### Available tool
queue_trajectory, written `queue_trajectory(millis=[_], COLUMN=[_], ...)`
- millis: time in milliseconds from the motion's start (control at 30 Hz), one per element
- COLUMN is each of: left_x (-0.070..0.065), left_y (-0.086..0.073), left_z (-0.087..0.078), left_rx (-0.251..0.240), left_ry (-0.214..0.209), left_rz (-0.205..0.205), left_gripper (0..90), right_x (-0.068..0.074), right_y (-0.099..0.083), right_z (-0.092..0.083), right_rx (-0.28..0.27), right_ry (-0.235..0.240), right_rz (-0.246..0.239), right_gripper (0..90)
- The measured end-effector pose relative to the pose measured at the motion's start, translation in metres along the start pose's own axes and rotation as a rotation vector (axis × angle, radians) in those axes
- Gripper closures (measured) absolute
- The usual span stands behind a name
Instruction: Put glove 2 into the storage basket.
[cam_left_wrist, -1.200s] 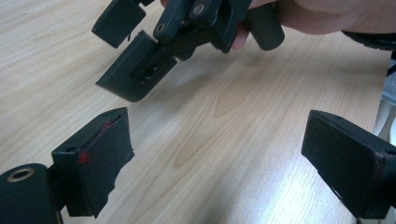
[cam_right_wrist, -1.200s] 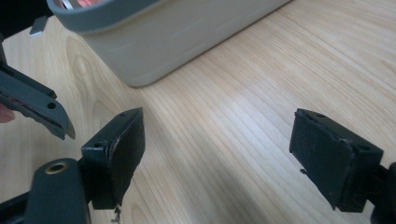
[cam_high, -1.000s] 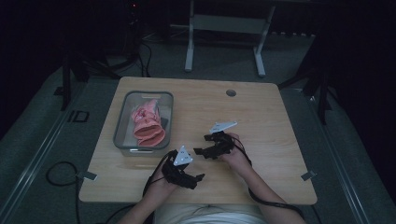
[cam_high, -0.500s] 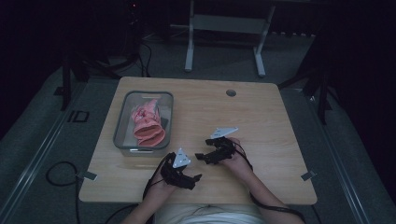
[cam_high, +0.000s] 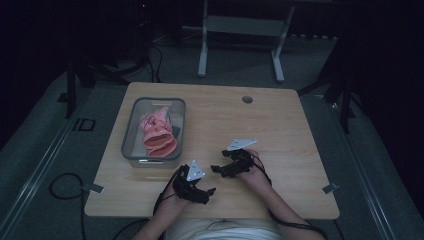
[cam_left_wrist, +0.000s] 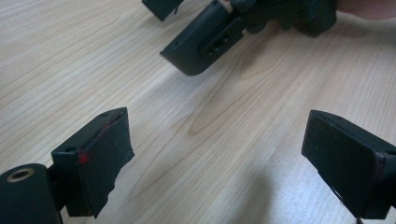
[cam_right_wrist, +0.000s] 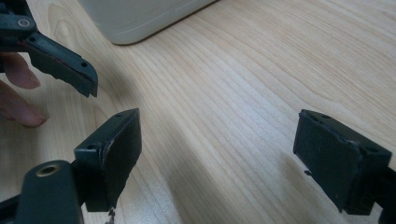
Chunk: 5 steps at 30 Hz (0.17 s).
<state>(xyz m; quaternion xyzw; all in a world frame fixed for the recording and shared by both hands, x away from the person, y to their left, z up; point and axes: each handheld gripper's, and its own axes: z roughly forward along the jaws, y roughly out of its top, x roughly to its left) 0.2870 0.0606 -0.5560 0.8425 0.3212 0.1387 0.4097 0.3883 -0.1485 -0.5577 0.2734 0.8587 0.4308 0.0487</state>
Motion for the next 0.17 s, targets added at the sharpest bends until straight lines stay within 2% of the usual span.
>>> queue_trajectory(millis=[167], left_x=[0.0011], left_y=[-0.0012], left_z=[-0.0013], left_rx=[-0.002], left_ry=[-0.006], left_rz=[-0.007], left_gripper=[8.0], right_x=[0.0001], right_y=[-0.0006], right_z=[0.0006], right_rx=[0.003], right_ry=[-0.008], right_rz=[-0.009], right_gripper=[15.3])
